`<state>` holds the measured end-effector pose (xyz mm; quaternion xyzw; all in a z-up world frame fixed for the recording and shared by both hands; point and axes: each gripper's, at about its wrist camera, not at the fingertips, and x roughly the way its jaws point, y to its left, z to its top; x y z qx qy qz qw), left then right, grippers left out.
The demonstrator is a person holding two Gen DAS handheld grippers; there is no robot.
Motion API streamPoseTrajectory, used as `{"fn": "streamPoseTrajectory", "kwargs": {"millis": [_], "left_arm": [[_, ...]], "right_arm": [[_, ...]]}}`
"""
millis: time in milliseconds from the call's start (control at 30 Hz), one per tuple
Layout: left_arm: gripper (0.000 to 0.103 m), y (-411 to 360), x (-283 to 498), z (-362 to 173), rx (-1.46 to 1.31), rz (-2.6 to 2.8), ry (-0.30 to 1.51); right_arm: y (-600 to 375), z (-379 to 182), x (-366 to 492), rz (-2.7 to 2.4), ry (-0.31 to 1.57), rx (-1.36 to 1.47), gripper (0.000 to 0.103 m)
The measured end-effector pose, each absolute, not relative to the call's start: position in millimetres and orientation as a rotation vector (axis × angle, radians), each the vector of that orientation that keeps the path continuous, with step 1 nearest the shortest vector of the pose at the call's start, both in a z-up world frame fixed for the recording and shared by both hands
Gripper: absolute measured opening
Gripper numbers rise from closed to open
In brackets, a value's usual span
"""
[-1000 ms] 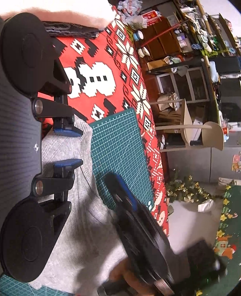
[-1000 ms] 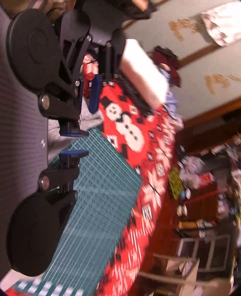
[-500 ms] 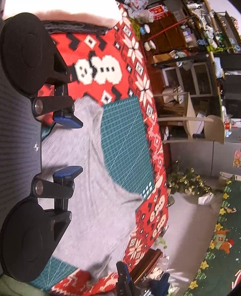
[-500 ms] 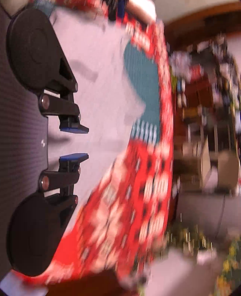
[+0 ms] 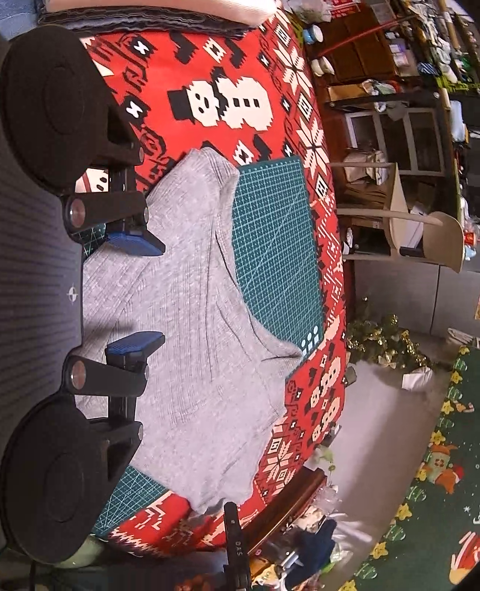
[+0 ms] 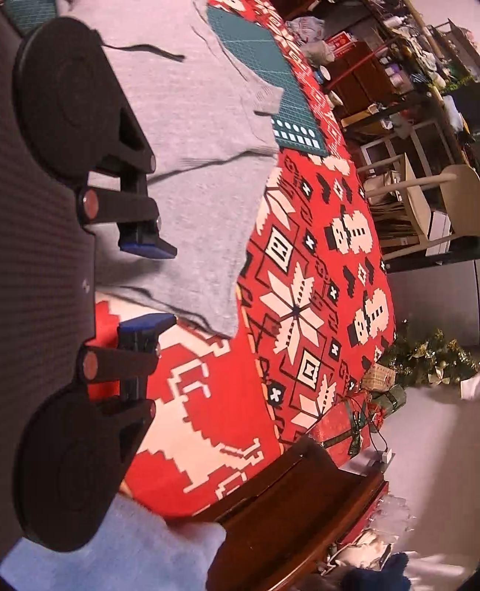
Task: Fold clothes
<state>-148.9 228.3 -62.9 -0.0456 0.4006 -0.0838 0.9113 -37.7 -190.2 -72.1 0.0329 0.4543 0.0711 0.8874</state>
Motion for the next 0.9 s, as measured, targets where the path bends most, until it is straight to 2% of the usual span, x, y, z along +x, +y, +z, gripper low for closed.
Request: {"fn": "streamPoseTrajectory", "kwargs": {"millis": [100, 233, 333, 633, 900], "left_arm": [[0.044, 229, -150, -62, -0.093, -0.166, 0.827], [0.045, 232, -154, -60, -0.105, -0.164, 0.822], [0.045, 234, -156, -62, -0.13, -0.163, 0.835], [0.045, 241, -169, -57, -0.095, -0.134, 0.82], [0.045, 250, -178, -53, -0.108, -0.118, 0.826]], "right_arm": [[-188, -79, -30, 0.12, 0.949, 0.072, 0.035], [-175, -82, -27, 0.126, 0.938, -0.032, 0.008], [-172, -79, -28, 0.141, 0.936, -0.006, 0.004], [-130, -19, -40, 0.323, 0.786, -0.085, 0.004], [-55, 12, -55, 0.594, 0.755, -0.124, 0.004]]}}
